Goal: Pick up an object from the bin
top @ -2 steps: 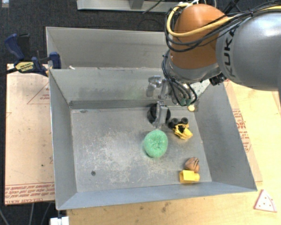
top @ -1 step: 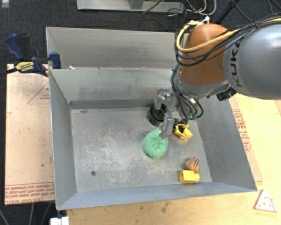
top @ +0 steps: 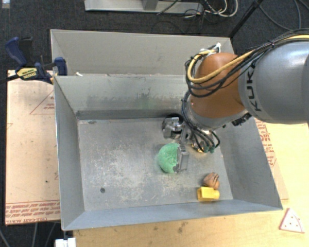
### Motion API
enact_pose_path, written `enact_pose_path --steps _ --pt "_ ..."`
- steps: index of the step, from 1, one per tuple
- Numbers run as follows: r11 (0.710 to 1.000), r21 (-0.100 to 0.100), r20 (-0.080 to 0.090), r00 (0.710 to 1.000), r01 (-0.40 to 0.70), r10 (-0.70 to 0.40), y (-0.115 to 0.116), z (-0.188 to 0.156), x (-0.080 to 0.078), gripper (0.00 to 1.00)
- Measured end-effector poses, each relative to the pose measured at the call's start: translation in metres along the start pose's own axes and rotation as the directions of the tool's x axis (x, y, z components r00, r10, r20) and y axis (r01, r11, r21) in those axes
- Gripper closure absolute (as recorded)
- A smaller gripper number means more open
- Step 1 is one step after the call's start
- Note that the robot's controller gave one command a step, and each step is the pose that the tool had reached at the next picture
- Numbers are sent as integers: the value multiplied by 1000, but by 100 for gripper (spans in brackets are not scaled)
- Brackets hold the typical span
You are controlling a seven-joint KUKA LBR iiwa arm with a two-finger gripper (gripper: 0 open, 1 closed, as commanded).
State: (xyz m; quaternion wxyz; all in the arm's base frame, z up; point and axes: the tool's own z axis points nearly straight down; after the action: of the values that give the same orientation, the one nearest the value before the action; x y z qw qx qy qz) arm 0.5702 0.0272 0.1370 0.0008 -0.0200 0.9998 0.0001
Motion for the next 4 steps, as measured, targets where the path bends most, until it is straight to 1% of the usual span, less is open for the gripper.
enact_pose_path --steps 1,2,3,4 --pt "952 -1 1 952 305 -305 9 33 3 0" --pt "914 -2 -1 914 406 -406 -7 48 1 0" --pt "1000 -1 2 1000 16 -16 -40 67 -32 100" --pt "1000 -1 2 1000 16 -16 -40 67 -32 100"
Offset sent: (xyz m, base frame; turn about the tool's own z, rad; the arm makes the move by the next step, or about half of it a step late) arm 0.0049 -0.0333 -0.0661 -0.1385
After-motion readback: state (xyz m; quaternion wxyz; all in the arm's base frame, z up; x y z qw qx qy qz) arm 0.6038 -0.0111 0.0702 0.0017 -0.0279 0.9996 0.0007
